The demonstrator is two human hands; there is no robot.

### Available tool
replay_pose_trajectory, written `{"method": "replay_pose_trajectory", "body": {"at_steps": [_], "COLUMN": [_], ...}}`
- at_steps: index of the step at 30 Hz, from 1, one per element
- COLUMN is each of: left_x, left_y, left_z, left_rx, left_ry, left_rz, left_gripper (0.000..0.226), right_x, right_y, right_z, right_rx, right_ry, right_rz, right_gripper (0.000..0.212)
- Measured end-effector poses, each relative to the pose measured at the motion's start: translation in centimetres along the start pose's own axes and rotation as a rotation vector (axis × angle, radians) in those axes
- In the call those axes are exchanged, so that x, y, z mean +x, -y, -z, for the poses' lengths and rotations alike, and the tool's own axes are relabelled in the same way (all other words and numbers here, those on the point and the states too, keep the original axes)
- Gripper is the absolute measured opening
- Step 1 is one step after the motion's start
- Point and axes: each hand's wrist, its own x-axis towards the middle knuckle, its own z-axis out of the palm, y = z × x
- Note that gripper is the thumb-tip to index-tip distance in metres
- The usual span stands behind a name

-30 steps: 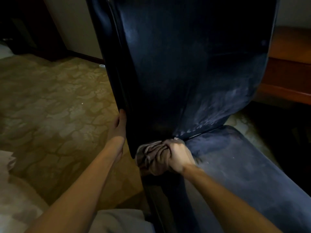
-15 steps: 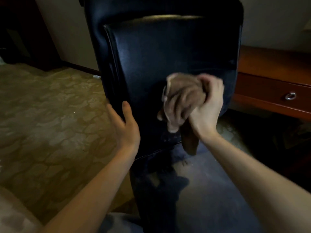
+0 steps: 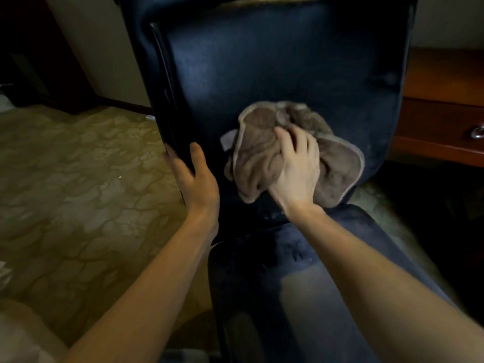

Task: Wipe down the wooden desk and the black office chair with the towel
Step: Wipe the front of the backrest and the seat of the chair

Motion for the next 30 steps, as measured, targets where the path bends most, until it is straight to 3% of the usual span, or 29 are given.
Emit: {"method": "replay_pose_trajectory", "body": {"at_steps": [3, 6, 10, 14, 18, 22, 27, 30], "left_x": [0.7, 1.0, 0.9, 1.5, 0.7, 0.2, -2.9, -1.4], "left_y": [0.0, 0.3, 0.7, 0.8, 0.8, 0.5, -0.4, -2.3], "left_z": [-0.9, -1.5, -1.6, -1.7, -1.9, -1.4, -1.0, -1.9], "left_rx": [-0.126, -0.124, -0.103, -0.061, -0.040, 0.021, 0.285, 0.327], "left_ry": [-0.013, -0.009, 0.031, 0.052, 0.017, 0.030, 0.034, -0.001], "left_rz": [0.020, 0.016, -0.002, -0.061, -0.077, -0.121, -0.506, -0.642], "left_gripper": [0.068, 0.062, 0.060, 0.054, 0.059, 0.062, 0.071, 0.070], "right_x": [-4.2, -8.8, -14.3, -15.0, -13.9, -12.7, -7.2, -1.7], "right_y": [-1.9, -3.9, -6.4, -6.6, -6.2, -5.0, -2.6, -1.6], "right_z": [-2.4, -5.1, -8.4, -9.7, -8.0, -4.6, 3.0, 8.3], "right_rx": [-0.087, -0.096, -0.104, -0.059, 0.066, 0.347, 0.701, 0.778], "right_ry": [0.081, 0.272, 0.848, 0.761, 0.822, 0.578, -0.084, -0.429], "right_rz": [0.100, 0.143, 0.031, -0.065, -0.204, -0.414, -0.656, -0.646], "right_gripper": [0.043, 0.036, 0.044, 0.041, 0.045, 0.039, 0.020, 0.019]}}
